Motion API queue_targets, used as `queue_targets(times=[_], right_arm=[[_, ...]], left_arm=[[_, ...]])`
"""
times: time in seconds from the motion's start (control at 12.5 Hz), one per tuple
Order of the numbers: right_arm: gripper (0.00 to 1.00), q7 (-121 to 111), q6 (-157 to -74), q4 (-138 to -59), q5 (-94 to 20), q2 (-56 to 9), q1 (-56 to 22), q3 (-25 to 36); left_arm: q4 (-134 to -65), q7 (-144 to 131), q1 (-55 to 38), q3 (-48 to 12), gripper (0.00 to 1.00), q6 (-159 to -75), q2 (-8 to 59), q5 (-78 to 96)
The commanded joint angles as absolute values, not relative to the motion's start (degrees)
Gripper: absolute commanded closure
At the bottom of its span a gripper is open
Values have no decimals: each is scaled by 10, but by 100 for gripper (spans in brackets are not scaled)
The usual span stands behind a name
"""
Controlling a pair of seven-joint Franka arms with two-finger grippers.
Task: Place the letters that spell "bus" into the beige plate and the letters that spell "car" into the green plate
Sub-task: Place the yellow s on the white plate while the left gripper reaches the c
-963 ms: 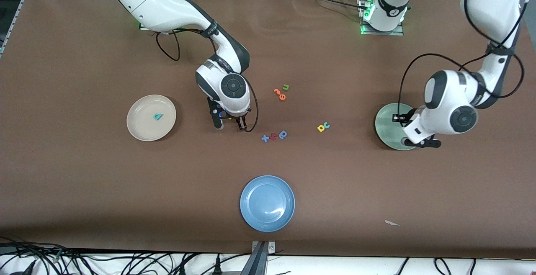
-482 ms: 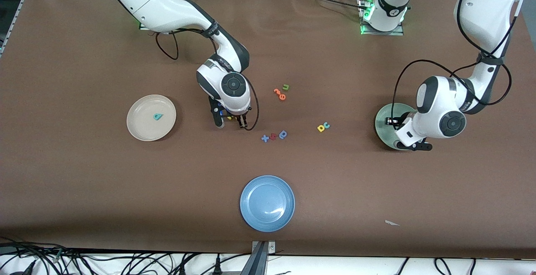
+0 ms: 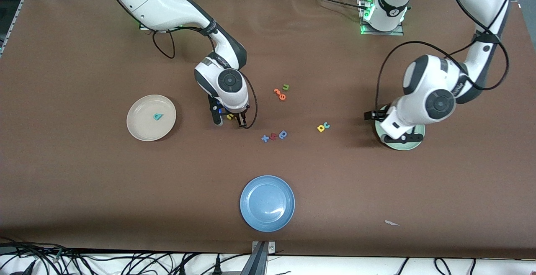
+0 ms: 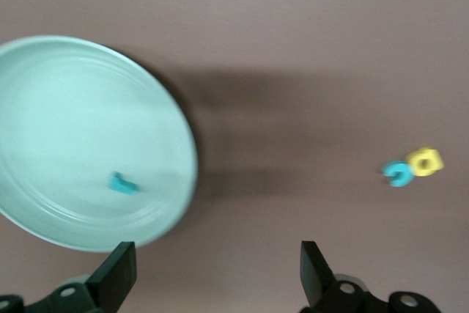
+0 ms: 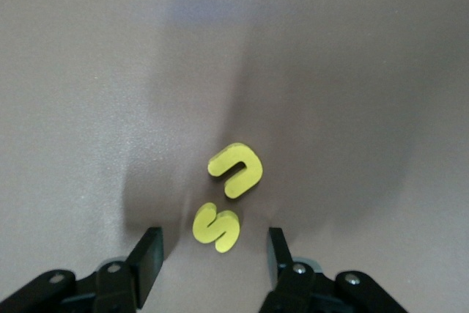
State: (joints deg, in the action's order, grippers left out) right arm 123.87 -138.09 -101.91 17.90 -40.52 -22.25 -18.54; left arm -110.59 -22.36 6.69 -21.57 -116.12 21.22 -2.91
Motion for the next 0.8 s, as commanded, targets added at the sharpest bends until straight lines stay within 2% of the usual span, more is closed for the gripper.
queue_targets(times=[0.0,0.32,0.56,0.72], right_arm=[[35,1247,-1414,-1078,190,-373,-221,-178],[35,1246,-1414,-1078,192,-371,-221,-178],[48,1243,-1424,-1078,193,-374,-221,-171],[63,1242,-1425,-1076,193,-374,-221,-171]], left_arm=[[-1114,-310,60,-258,10,-1166,220,-17],[-1115,-376,8,-262,10,-1270,258,-20],[-1114,-444,-27,-257,9,-1404,327,-46],[-1114,-482,-27,-257,9,-1415,339,-99]])
